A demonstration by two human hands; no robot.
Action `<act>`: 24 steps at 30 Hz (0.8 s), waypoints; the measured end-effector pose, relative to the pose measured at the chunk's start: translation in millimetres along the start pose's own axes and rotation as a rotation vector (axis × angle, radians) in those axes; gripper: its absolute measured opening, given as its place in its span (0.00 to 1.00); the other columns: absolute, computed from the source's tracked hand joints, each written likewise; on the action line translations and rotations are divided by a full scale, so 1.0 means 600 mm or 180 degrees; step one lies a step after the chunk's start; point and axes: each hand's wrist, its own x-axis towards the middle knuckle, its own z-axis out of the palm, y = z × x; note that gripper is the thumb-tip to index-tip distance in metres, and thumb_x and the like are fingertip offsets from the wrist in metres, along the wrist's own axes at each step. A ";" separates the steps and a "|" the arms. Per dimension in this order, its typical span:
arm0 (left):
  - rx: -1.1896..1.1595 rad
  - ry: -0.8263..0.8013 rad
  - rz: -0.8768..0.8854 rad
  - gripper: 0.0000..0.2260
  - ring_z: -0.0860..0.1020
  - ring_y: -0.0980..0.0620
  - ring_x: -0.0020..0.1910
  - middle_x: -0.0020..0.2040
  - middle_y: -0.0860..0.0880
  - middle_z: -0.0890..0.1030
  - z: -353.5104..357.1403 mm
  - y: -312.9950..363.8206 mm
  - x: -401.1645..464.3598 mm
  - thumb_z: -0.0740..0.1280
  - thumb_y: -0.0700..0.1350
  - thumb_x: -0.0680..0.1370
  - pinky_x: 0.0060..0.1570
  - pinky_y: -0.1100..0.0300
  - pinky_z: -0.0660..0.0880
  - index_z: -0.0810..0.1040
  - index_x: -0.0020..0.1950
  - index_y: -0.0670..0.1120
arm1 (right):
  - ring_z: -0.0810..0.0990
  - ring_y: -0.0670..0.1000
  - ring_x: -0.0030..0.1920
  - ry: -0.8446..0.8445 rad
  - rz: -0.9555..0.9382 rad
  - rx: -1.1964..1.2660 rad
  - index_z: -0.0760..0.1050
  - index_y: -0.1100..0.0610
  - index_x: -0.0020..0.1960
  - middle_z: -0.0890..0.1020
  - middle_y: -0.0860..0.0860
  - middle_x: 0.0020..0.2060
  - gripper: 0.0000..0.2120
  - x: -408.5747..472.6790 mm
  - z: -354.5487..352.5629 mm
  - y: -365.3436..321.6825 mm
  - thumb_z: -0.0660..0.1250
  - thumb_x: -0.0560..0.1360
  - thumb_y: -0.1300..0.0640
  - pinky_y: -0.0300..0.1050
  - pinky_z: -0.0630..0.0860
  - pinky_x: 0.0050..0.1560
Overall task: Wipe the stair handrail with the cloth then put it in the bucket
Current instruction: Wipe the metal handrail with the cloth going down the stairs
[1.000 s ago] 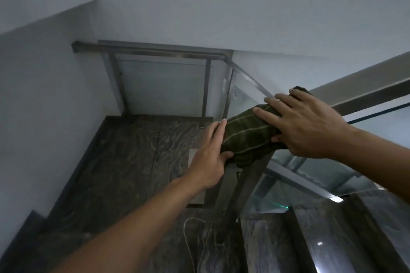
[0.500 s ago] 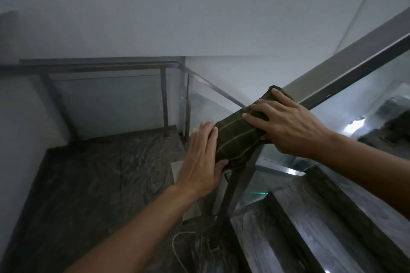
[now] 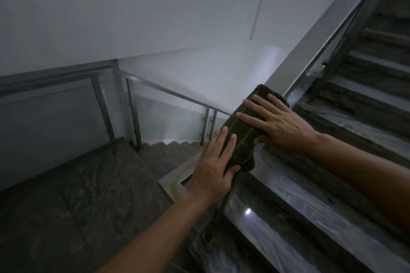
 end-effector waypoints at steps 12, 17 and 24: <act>-0.0888 -0.0352 0.0807 0.35 0.54 0.47 0.77 0.79 0.49 0.49 -0.043 -0.087 -0.010 0.66 0.32 0.74 0.71 0.52 0.66 0.54 0.77 0.47 | 0.38 0.57 0.76 -0.0435 0.0900 0.0033 0.40 0.43 0.76 0.41 0.52 0.76 0.38 -0.005 -0.001 -0.107 0.53 0.72 0.37 0.57 0.37 0.73; -0.1064 -0.0330 0.1257 0.31 0.67 0.41 0.72 0.78 0.46 0.55 -0.034 -0.123 0.005 0.65 0.32 0.75 0.66 0.53 0.72 0.59 0.76 0.43 | 0.38 0.57 0.76 -0.0402 0.1034 0.0016 0.43 0.46 0.77 0.43 0.55 0.77 0.38 -0.011 0.013 -0.139 0.55 0.72 0.38 0.58 0.38 0.74; -0.1172 -0.0440 0.1775 0.30 0.66 0.41 0.73 0.78 0.45 0.54 -0.016 -0.165 0.023 0.66 0.36 0.76 0.70 0.55 0.67 0.58 0.76 0.42 | 0.38 0.57 0.76 -0.0277 0.1437 0.0197 0.46 0.47 0.77 0.45 0.56 0.77 0.36 -0.018 0.026 -0.171 0.50 0.73 0.37 0.57 0.40 0.74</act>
